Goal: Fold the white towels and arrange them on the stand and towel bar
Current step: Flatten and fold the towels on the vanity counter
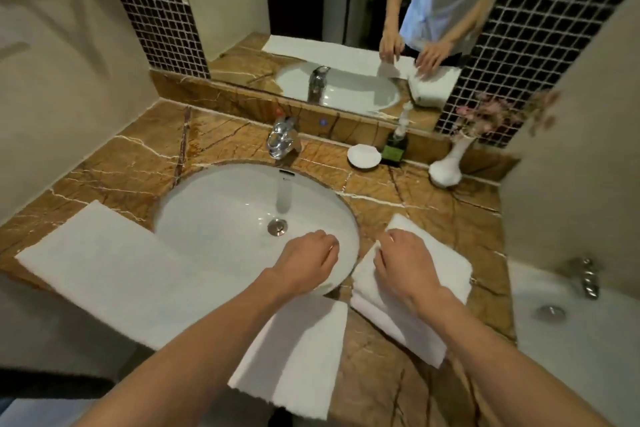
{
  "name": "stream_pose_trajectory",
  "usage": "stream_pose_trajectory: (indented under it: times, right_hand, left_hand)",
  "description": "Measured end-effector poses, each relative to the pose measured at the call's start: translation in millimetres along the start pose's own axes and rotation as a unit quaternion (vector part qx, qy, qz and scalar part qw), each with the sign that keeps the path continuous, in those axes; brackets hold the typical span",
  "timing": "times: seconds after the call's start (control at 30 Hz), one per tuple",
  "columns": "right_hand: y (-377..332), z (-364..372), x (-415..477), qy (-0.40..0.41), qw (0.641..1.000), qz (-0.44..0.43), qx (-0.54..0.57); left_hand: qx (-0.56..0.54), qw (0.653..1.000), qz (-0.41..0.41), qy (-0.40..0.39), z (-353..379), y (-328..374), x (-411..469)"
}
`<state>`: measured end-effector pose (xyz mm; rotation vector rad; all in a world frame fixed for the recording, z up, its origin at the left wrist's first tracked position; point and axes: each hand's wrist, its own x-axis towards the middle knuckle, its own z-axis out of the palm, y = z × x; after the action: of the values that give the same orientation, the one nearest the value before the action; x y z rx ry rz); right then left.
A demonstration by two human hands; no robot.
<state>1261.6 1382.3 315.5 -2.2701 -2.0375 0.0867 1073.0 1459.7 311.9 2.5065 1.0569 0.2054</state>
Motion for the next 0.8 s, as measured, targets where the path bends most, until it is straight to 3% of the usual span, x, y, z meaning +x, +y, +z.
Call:
stream_pose_trajectory:
  times: [0.13, 0.37, 0.57, 0.8]
  right_hand:
    - [50.8, 2.9, -20.1, -0.042, 0.996, 0.076, 0.003]
    - [102.6, 19.1, -36.0, -0.109, 0.969, 0.196, 0.104]
    - [108.2, 18.5, -33.2, -0.08, 0.939, 0.267, 0.202]
    - [96.8, -5.6, -30.2, -0.002, 0.937, 0.301, 0.175]
  left_hand:
    - [-0.011, 0.999, 0.02, -0.03, 24.0, 35.4, 28.9]
    - [-0.034, 0.998, 0.028, -0.049, 58.9, 53.1, 75.0]
    - [-0.063, 0.997, 0.029, -0.039, 64.9, 51.3, 82.4]
    - [-0.158, 0.987, -0.01, -0.03, 51.3, 57.0, 93.8]
